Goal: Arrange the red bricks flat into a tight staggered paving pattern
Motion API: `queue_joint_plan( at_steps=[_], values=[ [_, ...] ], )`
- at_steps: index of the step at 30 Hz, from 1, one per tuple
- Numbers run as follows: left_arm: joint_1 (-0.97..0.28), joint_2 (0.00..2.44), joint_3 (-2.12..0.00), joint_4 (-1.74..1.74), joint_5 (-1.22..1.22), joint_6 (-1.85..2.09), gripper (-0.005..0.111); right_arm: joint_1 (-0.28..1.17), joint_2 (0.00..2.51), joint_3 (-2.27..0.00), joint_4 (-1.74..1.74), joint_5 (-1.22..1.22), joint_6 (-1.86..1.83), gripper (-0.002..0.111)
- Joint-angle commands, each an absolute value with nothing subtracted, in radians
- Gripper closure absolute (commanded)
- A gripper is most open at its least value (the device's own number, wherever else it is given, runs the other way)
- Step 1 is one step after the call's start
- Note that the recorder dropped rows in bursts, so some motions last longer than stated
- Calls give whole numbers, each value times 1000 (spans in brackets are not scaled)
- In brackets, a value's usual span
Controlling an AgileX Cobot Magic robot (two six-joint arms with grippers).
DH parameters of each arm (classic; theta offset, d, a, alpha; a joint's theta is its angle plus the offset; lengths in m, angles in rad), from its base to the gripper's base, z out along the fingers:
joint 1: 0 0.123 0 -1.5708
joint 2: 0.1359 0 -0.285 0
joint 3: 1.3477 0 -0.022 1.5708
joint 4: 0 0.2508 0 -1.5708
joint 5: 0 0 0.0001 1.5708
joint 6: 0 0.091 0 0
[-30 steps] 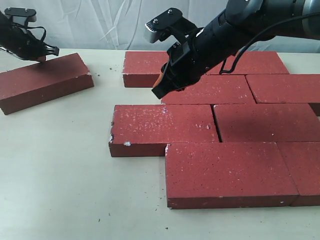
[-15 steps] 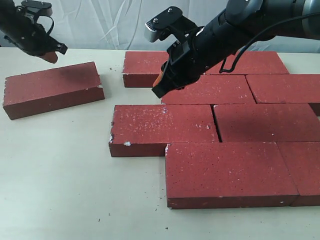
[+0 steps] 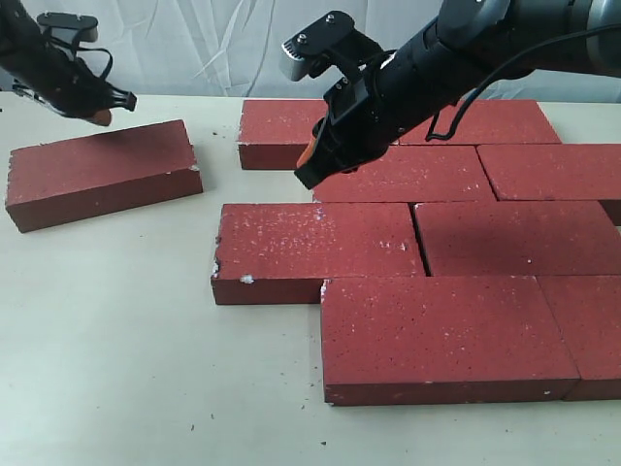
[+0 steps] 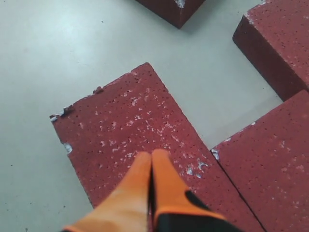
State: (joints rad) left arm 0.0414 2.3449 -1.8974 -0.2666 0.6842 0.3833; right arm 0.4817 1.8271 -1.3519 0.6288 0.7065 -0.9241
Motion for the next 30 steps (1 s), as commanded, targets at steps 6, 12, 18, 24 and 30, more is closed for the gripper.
queue_joint_plan(
  at_steps=[6,12,18,24,30],
  values=[
    [22,2368,-1898,-307,740,386,107,478,1825,-1350,635,693,-929,109],
    [-5,2364,-1898,-325,781,432,107,478,1825,-1350,635,693,-929,109],
    [-11,2301,-1898,-344,860,515,107,478,1825,-1350,635,686,-929,109],
    [-11,2234,-1898,-404,899,608,107,478,1840,-1350,635,685,-929,109],
    [-15,2276,-1898,-426,858,585,107,478,1864,-1350,638,647,-929,109]
  ],
)
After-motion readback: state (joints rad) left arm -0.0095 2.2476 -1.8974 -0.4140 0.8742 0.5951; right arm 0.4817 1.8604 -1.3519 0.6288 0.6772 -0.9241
